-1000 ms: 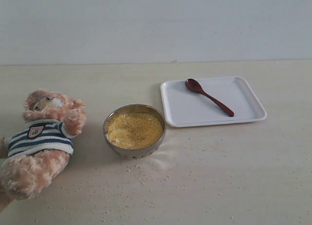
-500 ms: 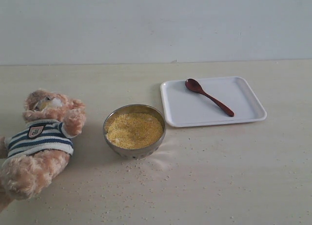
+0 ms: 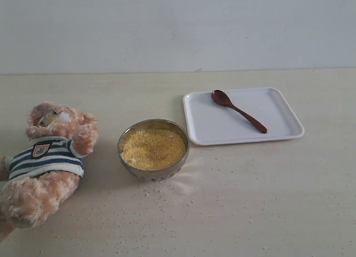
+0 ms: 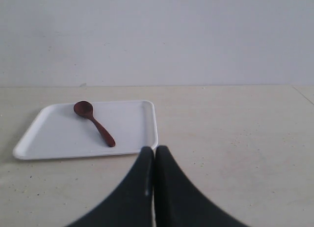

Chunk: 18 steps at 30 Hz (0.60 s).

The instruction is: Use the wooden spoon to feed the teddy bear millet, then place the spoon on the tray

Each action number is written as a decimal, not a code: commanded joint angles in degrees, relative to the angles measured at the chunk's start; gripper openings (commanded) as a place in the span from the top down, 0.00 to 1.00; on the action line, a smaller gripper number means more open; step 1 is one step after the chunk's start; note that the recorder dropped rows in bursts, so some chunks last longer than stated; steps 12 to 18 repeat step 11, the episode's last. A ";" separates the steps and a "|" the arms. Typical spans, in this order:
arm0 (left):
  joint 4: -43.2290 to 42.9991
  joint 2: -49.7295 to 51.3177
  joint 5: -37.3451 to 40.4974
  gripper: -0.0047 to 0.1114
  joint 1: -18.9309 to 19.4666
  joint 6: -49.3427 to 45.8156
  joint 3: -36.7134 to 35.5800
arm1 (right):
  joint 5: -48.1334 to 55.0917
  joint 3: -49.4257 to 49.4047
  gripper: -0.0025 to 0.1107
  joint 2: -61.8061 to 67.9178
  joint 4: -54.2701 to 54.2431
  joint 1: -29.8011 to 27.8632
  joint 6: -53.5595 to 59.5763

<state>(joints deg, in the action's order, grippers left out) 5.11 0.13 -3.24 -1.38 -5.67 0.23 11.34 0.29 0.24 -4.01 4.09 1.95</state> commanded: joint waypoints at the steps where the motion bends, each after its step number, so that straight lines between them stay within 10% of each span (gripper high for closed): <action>1: -0.07 -0.13 0.26 0.92 -0.43 0.49 -0.23 | -0.40 -0.29 0.98 -0.24 -0.17 -0.19 -0.04; 18: -0.07 -0.13 0.26 0.92 -0.43 0.49 -0.23 | -2.31 -0.29 0.98 -0.24 -0.17 -0.19 -0.04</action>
